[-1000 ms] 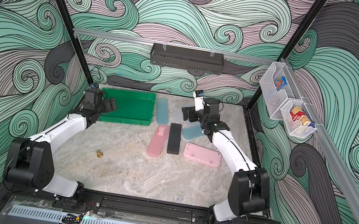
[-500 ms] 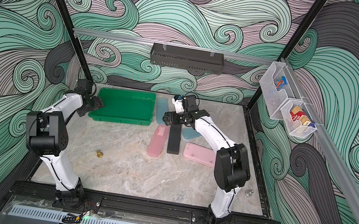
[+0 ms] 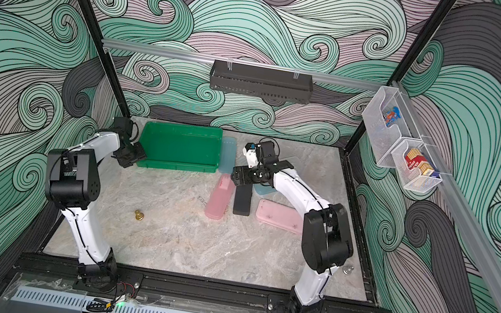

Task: Put the pencil case into the storage box
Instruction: Move the storage box to the center of the board.

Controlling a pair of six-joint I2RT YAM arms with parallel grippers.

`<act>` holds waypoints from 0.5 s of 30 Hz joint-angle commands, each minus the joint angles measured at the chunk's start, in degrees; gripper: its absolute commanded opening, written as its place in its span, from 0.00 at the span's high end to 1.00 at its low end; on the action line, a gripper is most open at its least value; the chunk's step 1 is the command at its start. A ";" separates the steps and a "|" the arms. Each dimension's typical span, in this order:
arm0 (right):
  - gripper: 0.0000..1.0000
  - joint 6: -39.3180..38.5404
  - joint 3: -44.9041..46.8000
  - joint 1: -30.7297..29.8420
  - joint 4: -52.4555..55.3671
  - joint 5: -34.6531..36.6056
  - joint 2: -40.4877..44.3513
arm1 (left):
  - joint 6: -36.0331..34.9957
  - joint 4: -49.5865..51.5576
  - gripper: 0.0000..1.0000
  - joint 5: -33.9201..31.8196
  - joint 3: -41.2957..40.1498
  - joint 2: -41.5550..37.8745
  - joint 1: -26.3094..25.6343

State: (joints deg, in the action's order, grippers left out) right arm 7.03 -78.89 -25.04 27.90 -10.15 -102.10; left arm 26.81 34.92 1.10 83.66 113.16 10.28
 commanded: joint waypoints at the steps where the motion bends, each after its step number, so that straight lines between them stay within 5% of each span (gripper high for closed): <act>1: 0.01 0.11 0.58 0.14 0.24 0.58 1.95 | -2.34 3.57 0.47 -0.97 0.66 -1.45 -2.87; 12: 0.01 2.28 -12.45 -0.52 0.09 -4.65 -10.33 | -3.08 3.86 0.50 -2.10 -4.52 -5.14 -5.20; 15: 0.01 2.89 -14.84 -0.65 0.98 -3.59 -13.60 | -2.92 4.03 0.43 -2.60 -5.23 -5.67 -6.26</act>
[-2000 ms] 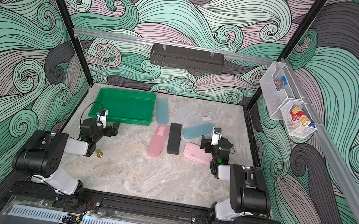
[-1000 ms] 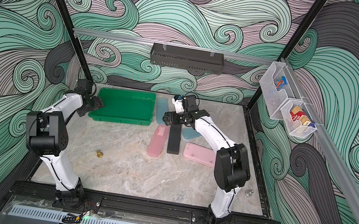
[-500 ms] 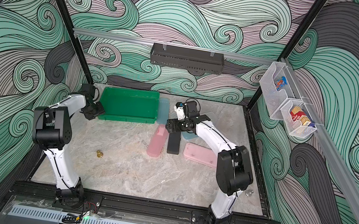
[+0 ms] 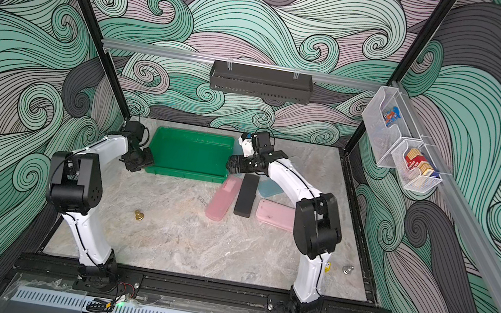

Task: Put the pencil case into the storage box
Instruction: Move the storage box to the center of the board, then pick up the pencil case from the center of the board.

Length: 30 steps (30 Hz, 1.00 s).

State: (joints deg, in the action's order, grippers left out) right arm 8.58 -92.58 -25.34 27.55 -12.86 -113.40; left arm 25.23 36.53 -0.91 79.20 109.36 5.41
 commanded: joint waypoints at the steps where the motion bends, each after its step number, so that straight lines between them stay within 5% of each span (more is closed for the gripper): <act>1: 0.01 1.52 -0.85 -0.37 1.29 -0.05 -2.45 | -1.04 2.49 0.36 -1.09 -1.01 -2.23 -1.68; 7: 0.01 1.62 7.26 1.43 1.30 9.50 4.40 | 1.35 -0.72 0.01 -2.88 -2.68 -9.08 -2.28; 16: 0.01 -1.03 19.24 5.31 6.00 16.12 13.74 | -0.44 0.24 0.01 -6.30 -2.29 -20.64 -11.58; 23: 0.01 -0.35 27.44 5.39 7.15 22.05 20.00 | -0.88 -3.67 0.01 -1.75 -7.53 -21.25 -19.64; 30: 0.01 1.30 33.00 6.84 7.36 20.63 24.70 | -4.57 -4.77 0.01 2.35 -6.84 -16.72 -30.89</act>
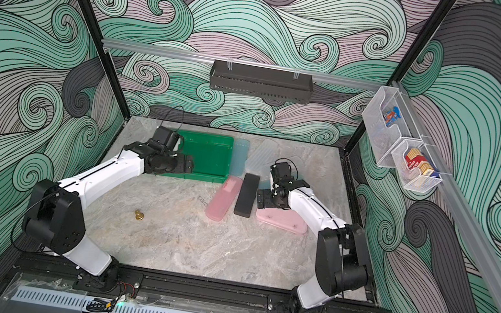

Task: Put the pencil case into the storage box
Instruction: Pick up the pencil case from the center of the board.

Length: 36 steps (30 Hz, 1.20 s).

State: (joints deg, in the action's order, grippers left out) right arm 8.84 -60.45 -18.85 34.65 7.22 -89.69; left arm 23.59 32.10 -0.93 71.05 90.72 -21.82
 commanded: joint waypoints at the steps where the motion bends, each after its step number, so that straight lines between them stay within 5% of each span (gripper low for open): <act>1: 0.01 1.33 1.24 0.44 0.29 0.52 1.05 | -3.84 -0.19 0.01 2.00 1.46 2.48 -5.41; 14: 0.01 2.59 4.01 2.82 0.01 -3.29 3.04 | -6.32 -3.36 0.01 -1.55 0.46 10.29 -19.66; 36: 0.01 2.06 8.60 5.70 -3.03 -6.74 6.44 | -9.27 -2.45 0.06 -7.07 3.67 22.49 -24.05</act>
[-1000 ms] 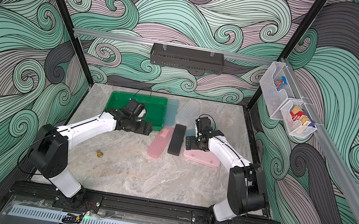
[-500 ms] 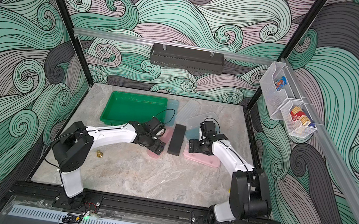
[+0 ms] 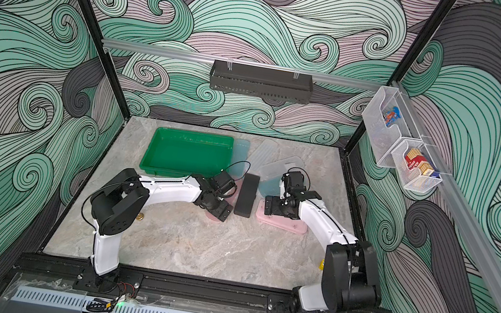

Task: Put the pencil case into the storage box
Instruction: Pick up the pencil case from the center of the board.

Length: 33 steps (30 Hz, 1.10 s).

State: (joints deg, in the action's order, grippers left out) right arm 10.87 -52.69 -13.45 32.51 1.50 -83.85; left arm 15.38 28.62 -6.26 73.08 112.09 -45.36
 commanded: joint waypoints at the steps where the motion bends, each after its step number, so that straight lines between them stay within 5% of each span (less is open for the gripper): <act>1: 0.01 -0.09 0.96 0.40 -0.93 -1.04 0.57 | -0.96 1.35 0.10 -2.42 1.55 1.24 -0.58; 10: 0.01 -0.06 1.36 0.58 -1.21 -1.45 1.13 | -0.47 2.25 0.20 -4.61 -0.39 -2.02 -1.82; 33: 0.01 -0.77 0.44 0.92 -1.83 -3.52 1.17 | -2.63 12.14 0.20 -10.26 6.96 -22.45 -0.23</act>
State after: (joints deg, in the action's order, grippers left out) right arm 10.68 -51.77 -12.82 31.31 -0.69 -82.50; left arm 14.68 41.71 -14.15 76.73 91.44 -47.24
